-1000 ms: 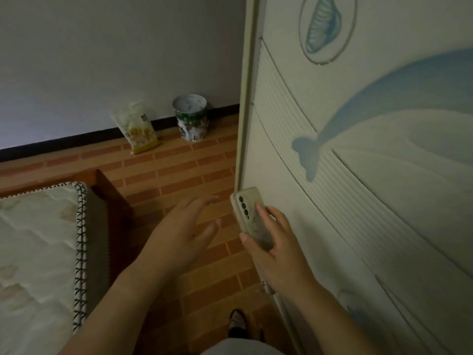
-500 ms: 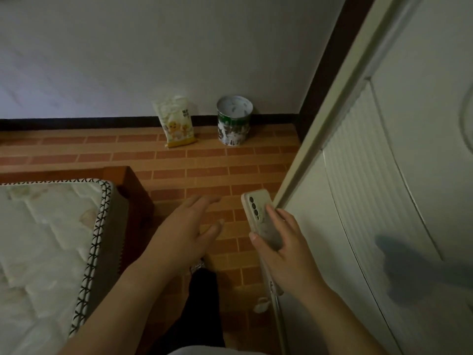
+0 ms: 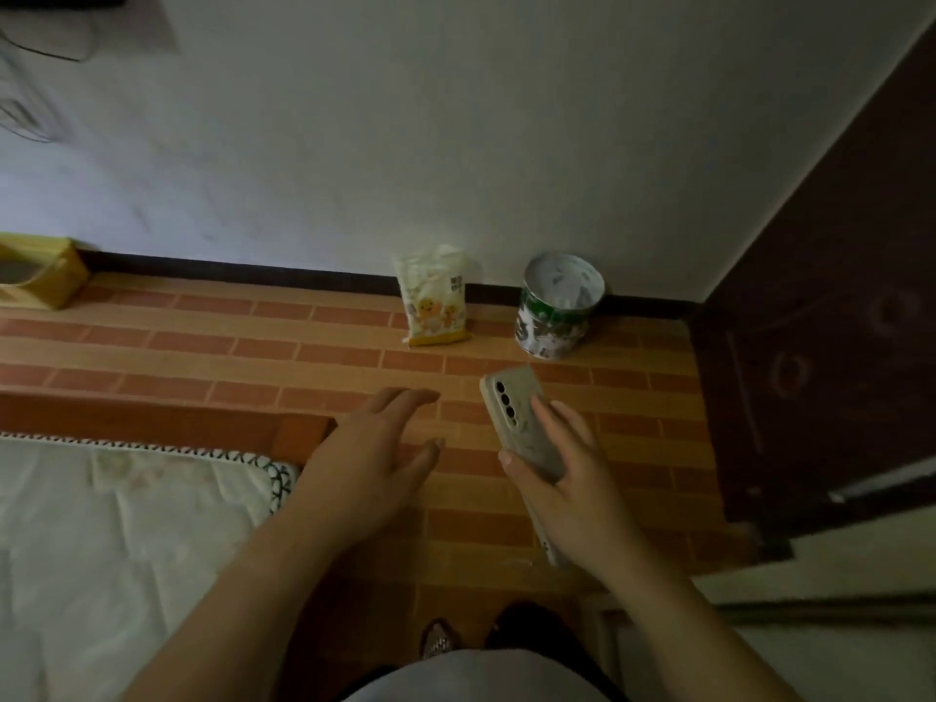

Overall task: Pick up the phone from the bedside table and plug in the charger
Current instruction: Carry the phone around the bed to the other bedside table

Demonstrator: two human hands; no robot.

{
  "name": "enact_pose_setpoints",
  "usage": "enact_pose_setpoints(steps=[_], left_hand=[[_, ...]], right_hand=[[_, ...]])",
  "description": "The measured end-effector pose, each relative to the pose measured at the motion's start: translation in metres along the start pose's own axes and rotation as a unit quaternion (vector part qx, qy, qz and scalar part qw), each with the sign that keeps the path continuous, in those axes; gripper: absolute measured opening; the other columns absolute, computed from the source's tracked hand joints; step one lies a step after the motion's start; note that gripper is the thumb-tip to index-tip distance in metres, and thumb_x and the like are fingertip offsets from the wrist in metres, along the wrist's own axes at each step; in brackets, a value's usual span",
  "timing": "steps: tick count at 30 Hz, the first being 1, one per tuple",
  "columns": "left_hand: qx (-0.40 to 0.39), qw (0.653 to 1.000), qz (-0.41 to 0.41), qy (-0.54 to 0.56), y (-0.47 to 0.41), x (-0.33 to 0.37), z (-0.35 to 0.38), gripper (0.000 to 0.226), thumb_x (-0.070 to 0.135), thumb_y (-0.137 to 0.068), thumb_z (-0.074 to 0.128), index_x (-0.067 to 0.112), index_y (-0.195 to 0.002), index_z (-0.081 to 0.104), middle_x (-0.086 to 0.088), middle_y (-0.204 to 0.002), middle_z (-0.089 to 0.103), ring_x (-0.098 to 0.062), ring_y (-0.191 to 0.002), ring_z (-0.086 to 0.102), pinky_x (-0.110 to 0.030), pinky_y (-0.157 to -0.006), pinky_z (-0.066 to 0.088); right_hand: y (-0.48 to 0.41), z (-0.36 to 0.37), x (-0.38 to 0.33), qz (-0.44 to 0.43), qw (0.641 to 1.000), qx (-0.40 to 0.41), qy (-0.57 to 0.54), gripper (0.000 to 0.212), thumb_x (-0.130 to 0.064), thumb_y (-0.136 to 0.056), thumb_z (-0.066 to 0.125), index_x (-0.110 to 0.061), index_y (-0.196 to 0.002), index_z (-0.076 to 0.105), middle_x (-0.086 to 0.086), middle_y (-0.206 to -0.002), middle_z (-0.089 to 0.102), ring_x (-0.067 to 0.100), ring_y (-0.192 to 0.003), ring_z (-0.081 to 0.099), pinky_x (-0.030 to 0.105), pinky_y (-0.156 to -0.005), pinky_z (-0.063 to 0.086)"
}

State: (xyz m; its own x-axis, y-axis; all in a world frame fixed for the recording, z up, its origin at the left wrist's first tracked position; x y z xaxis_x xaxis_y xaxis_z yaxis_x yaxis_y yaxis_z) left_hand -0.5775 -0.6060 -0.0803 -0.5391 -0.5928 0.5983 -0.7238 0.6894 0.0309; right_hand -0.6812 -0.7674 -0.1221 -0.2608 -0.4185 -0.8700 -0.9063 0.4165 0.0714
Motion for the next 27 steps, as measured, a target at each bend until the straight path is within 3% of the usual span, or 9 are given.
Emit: enact_pose_setpoints(steps=[3,7,12,16,19,24,27], left_hand=[[0.019,1.0,-0.02,0.005,-0.028,-0.027,-0.018,0.051,0.053,-0.08,0.041,0.039,-0.128,0.036,0.011,-0.133,0.042,-0.004,-0.072,0.058,-0.036,-0.073,0.052],[0.043,0.998,-0.048,0.012,-0.086,-0.068,-0.039,0.047,0.049,-0.084,0.047,0.039,-0.129,0.036,0.012,-0.135,0.041,-0.003,-0.064,0.058,-0.03,-0.067,0.047],[0.062,0.996,-0.055,0.015,-0.193,-0.105,-0.067,0.049,0.048,-0.085,0.047,0.038,-0.131,0.034,0.011,-0.138,0.039,-0.005,-0.058,0.054,-0.026,-0.065,0.044],[0.078,0.995,-0.061,0.014,-0.273,-0.13,-0.1,0.053,0.052,-0.082,0.044,0.037,-0.132,0.033,0.01,-0.139,0.039,-0.002,-0.058,0.057,-0.021,-0.065,0.044],[0.114,0.991,-0.077,0.003,-0.324,-0.159,-0.134,0.055,0.057,-0.08,0.04,0.039,-0.132,0.032,0.012,-0.138,0.039,0.004,-0.067,0.057,-0.015,-0.062,0.041],[0.166,0.971,-0.172,0.013,-0.344,-0.223,-0.185,0.057,0.056,-0.079,0.039,0.038,-0.133,0.03,0.006,-0.138,0.043,0.001,-0.071,0.056,-0.013,-0.068,0.038],[0.188,0.957,-0.218,0.029,-0.353,-0.266,-0.216,0.056,0.053,-0.081,0.041,0.039,-0.134,0.029,0.007,-0.139,0.04,0.002,-0.073,0.056,-0.018,-0.074,0.04]], right_hand=[[-0.054,0.019,-0.011,-0.019,0.999,-0.029,0.001,0.068,-0.058,-0.078,0.054,-0.046,-0.137,0.022,-0.039,-0.13,0.018,-0.012,-0.117,0.024,0.014,-0.086,0.034],[-0.135,0.043,-0.02,-0.051,0.996,-0.067,0.023,0.068,-0.059,-0.078,0.053,-0.048,-0.136,0.02,-0.045,-0.12,0.016,-0.035,-0.103,0.019,0.002,-0.066,0.035],[-0.258,0.049,-0.034,-0.075,0.995,-0.071,0.009,0.068,-0.056,-0.078,0.055,-0.048,-0.137,0.022,-0.04,-0.128,0.017,-0.033,-0.106,0.021,0.004,-0.067,0.04],[-0.354,0.052,-0.064,-0.09,0.991,-0.097,0.012,0.071,-0.06,-0.076,0.052,-0.046,-0.138,0.021,-0.032,-0.139,0.016,-0.012,-0.117,0.029,0.011,-0.081,0.043],[-0.424,0.073,-0.087,-0.113,0.985,-0.131,0.021,0.079,-0.076,-0.066,0.043,-0.051,-0.136,0.017,-0.041,-0.133,0.013,-0.006,-0.12,0.023,0.013,-0.085,0.037],[-0.502,0.139,-0.125,-0.126,0.967,-0.22,0.01,0.07,-0.066,-0.075,0.047,-0.052,-0.136,0.016,-0.034,-0.14,0.011,0.004,-0.128,0.029,0.024,-0.091,0.044],[-0.545,0.188,-0.153,-0.15,0.954,-0.259,0.036,0.071,-0.07,-0.071,0.043,-0.053,-0.135,0.016,-0.027,-0.145,0.012,0.01,-0.13,0.029,0.041,-0.095,0.047]])
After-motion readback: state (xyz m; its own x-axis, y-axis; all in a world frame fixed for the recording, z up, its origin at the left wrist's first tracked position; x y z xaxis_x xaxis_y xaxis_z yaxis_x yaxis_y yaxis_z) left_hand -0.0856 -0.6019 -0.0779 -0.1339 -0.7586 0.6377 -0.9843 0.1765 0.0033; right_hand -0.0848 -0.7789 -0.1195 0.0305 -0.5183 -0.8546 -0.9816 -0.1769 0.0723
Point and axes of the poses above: each hand's wrist, its own y-axis away from the middle knuckle, its own z-axis out of the palm, x = y × z, the point moved 6 cm from there along -y, towards the middle knuckle
